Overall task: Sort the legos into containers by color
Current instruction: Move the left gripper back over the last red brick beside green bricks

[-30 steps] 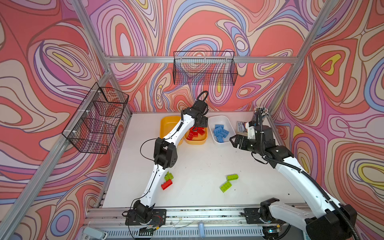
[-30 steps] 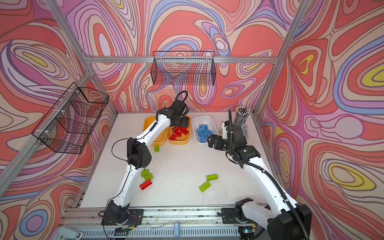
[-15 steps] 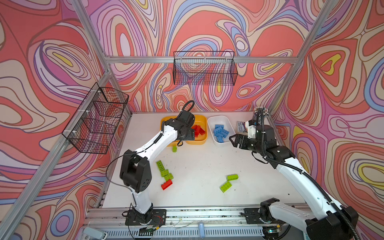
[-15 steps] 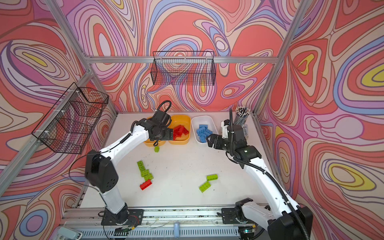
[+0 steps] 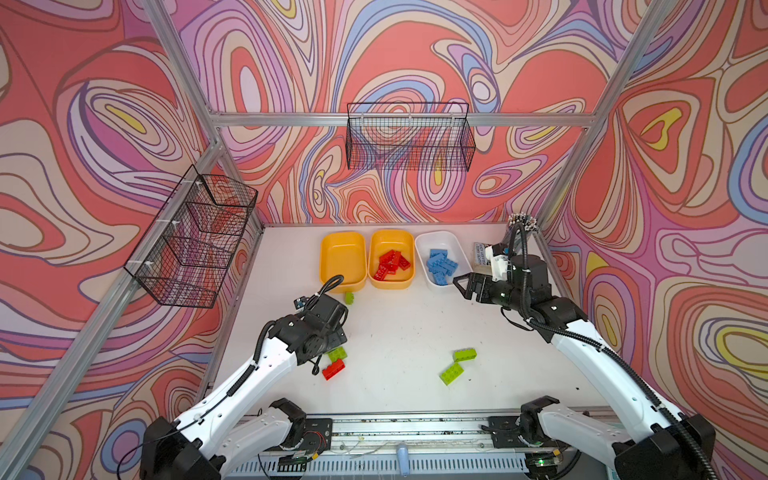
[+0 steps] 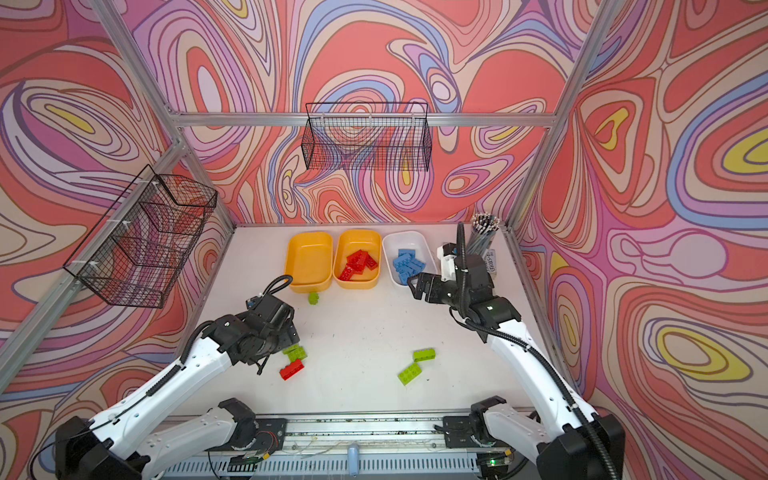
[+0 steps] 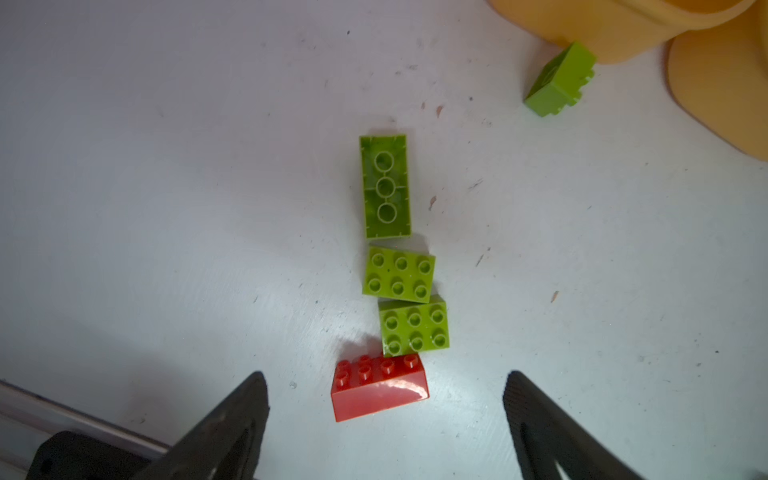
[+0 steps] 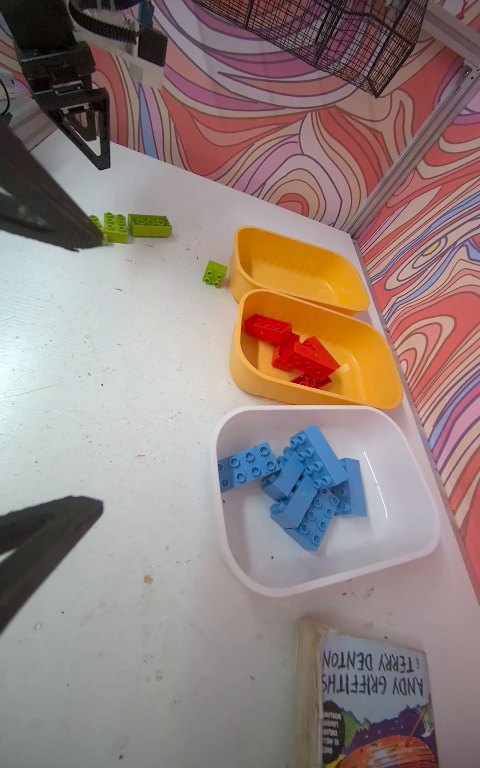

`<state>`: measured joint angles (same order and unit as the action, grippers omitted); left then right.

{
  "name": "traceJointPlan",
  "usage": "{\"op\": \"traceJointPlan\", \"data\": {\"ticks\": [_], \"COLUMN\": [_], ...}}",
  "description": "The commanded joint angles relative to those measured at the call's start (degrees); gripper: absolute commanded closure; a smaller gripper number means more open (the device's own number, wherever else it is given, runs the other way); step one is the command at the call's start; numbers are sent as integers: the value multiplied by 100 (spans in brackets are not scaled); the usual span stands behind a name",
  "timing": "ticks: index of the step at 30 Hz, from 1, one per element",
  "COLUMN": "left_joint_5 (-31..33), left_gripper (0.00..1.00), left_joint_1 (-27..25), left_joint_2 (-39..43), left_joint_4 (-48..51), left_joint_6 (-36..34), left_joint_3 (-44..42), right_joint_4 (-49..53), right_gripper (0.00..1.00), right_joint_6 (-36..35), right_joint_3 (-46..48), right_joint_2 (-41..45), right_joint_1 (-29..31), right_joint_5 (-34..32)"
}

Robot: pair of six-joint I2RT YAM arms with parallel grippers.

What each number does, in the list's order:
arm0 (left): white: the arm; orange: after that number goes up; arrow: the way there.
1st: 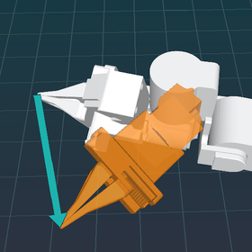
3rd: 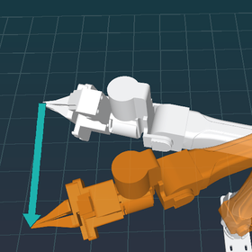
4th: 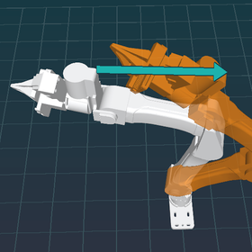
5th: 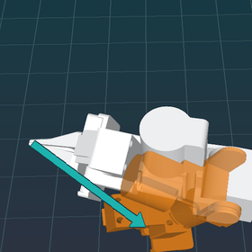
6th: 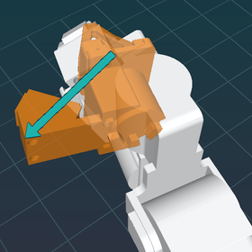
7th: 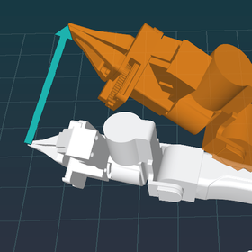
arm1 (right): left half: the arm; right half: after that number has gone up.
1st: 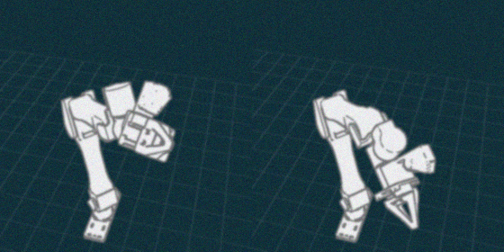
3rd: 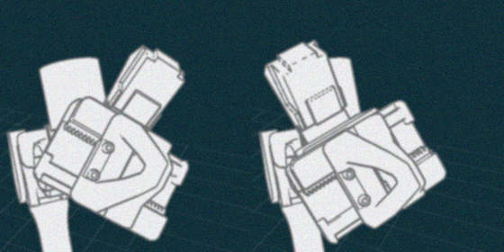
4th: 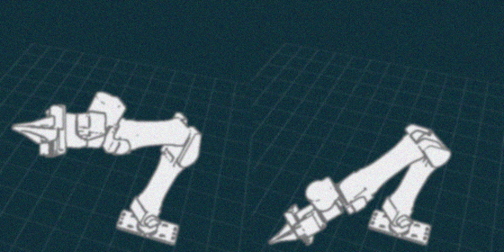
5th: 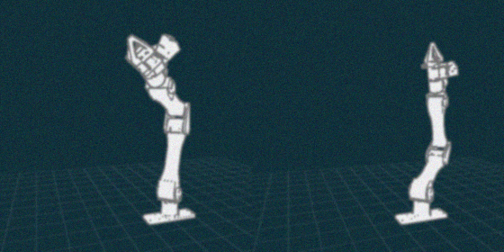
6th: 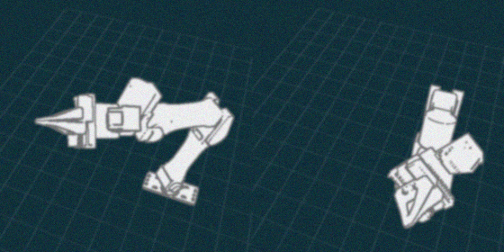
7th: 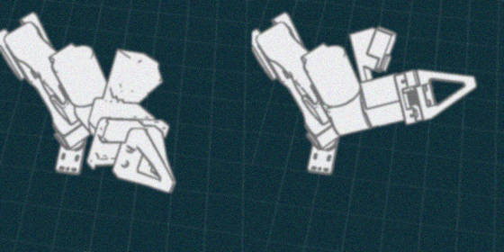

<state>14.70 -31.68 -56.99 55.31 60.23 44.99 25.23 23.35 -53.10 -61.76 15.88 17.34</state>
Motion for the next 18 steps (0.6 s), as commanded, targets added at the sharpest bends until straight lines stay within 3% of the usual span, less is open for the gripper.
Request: {"op": "traceJointPlan", "data": {"ticks": [1,12,18], "left_joint_5": [-114,-505,-662], "left_gripper": [8,8,8], "left_joint_1": [-155,-775,-796], "left_joint_2": [208,-239,-351], "left_joint_4": [290,-498,-948], "left_joint_6": [857,1445,1558], "left_joint_3": [-330,-898,-1260], "right_joint_4": [-82,17,23], "right_gripper": [2,2,2], "right_joint_6": [-116,-139,-152], "right_joint_3": [73,107,142], "right_joint_2": [142,155,131], "right_joint_1": [29,29,29], "right_joint_5": [72,-44,-91]}}
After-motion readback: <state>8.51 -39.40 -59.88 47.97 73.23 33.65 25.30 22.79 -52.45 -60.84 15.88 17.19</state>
